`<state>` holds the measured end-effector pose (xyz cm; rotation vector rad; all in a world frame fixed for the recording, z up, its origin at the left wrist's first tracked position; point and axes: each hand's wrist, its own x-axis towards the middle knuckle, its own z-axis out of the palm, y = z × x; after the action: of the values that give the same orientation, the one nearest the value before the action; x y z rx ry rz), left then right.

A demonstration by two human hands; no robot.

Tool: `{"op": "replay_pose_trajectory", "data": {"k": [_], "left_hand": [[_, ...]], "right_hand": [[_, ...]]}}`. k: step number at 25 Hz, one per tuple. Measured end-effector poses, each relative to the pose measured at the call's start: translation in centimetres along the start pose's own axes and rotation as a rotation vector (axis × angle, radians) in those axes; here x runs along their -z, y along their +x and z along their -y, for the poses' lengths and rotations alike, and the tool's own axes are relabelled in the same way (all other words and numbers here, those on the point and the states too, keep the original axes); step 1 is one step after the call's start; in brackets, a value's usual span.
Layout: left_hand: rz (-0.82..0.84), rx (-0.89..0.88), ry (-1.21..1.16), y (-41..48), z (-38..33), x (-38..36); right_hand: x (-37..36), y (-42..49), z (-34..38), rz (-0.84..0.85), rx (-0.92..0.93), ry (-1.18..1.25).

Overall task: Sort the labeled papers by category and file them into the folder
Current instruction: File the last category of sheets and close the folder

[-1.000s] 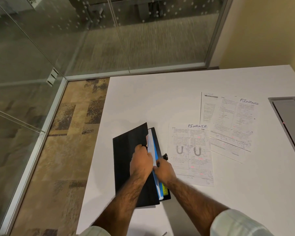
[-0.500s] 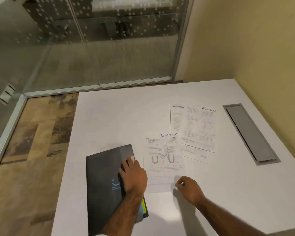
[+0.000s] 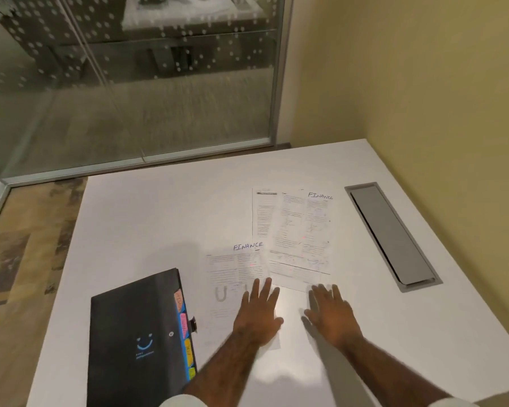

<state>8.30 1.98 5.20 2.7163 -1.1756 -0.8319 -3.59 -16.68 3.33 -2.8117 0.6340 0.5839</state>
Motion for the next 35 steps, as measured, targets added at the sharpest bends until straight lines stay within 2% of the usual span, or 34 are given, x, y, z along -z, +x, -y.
{"op": "replay_pose_trajectory", "data": {"k": [2, 4, 7, 9, 12, 13, 14, 16, 18, 20, 23, 25, 29, 35], "left_hand": [[0.045, 0.016, 0.014, 1.9, -2.4, -1.0], [0.081, 0.048, 0.003, 3.2, -4.4, -2.3], [0.094, 0.111, 0.025, 4.4, -6.2, -3.4], [0.056, 0.146, 0.046, 4.5, -7.1, -3.8], [-0.008, 0.162, 0.077, 4.6, -7.4, -4.1], [0.004, 0.162, 0.072, 4.4, -7.5, -3.9], [0.057, 0.175, 0.061, 4.3, -7.7, -3.9], [0.060, 0.172, 0.059, 4.1, -8.0, -4.2], [-0.017, 0.191, 0.031, 4.4, -8.8, -4.1], [-0.102, 0.212, -0.045, 5.1, -9.6, -3.1], [-0.074, 0.108, -0.017, 6.4, -11.3, -2.5], [-0.026, 0.048, 0.020, 7.2, -12.4, -2.6], [0.046, 0.070, 0.087, 7.7, -13.4, -3.6], [0.082, 0.077, 0.125, 7.7, -13.8, -3.3]], "right_hand": [[0.4, 2.9, -1.7, 0.026, -0.003, -0.052], [0.4, 5.6, -3.2, 0.034, 0.075, -0.084], [-0.1, 7.2, -5.3, 0.060, 0.175, -0.092], [-0.8, 6.3, -7.6, 0.018, 0.194, -0.078], [-2.2, 2.7, -11.8, -0.132, 0.260, -0.040], [-2.6, 1.1, -13.3, -0.164, 0.319, -0.009], [-3.5, -0.3, -14.9, -0.235, 0.389, 0.015], [-4.4, -1.7, -17.4, -0.395, 0.470, 0.042], [-4.2, -0.6, -18.3, -0.463, 0.484, 0.051], [-2.9, 2.3, -18.1, -0.446, 0.354, 0.054], [1.4, 7.0, -17.5, -0.214, -0.197, 0.162], [2.7, 9.0, -17.7, -0.158, -0.376, 0.199], [3.5, 10.3, -19.3, -0.190, -0.502, 0.318], [4.3, 10.8, -20.3, -0.215, -0.445, 0.436]]}}
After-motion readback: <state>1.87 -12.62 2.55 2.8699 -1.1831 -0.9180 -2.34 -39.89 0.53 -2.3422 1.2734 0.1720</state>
